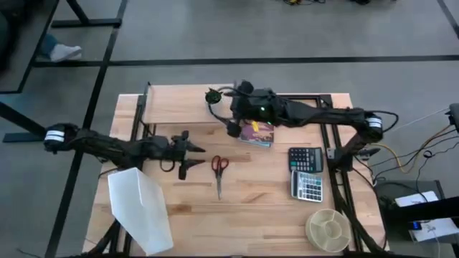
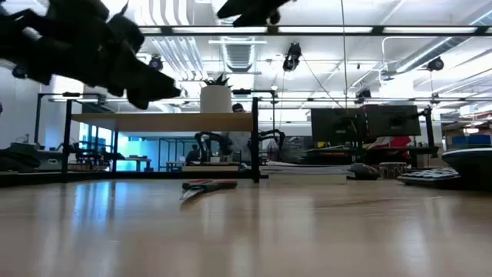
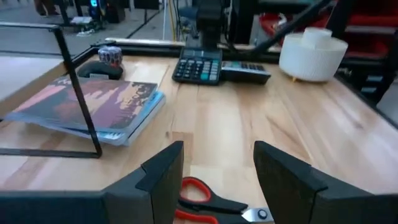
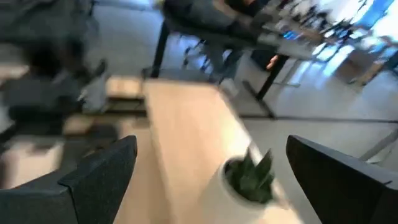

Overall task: Stock shelves
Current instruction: Put the flower pot on the shelf, then put the white pen organizer on the shelf

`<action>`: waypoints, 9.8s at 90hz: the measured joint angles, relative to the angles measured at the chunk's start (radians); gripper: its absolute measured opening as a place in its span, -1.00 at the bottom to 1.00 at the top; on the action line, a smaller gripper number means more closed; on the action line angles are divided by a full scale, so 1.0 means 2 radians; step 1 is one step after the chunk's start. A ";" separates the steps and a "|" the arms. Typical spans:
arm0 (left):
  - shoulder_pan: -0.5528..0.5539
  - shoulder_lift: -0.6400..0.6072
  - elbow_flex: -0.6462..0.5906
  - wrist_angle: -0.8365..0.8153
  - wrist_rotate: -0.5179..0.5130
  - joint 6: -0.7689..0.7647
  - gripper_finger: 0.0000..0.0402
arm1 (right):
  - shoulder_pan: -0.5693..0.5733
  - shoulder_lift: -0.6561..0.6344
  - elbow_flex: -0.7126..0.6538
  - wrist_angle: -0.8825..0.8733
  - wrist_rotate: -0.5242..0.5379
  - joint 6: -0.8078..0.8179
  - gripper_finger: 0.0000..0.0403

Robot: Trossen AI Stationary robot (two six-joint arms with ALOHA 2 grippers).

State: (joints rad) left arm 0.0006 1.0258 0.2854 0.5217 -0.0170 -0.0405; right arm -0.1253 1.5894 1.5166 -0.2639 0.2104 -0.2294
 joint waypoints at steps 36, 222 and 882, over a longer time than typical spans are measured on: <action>0.014 0.039 0.067 -0.010 -0.144 0.038 -0.10 | 0.102 -0.010 -0.018 -0.187 0.056 0.124 0.95; 0.150 0.038 0.205 -0.191 -0.123 0.046 -0.49 | 0.050 -0.007 -0.066 -0.442 0.131 0.301 0.96; 0.144 0.007 0.203 -0.344 -0.045 0.029 -0.41 | 0.509 0.088 -0.081 -0.380 -0.201 1.125 0.96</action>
State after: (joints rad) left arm 0.2893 1.0405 0.6922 -0.1658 -0.1078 0.0177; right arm 0.8925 1.7653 1.3552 -1.0229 -0.1909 2.0205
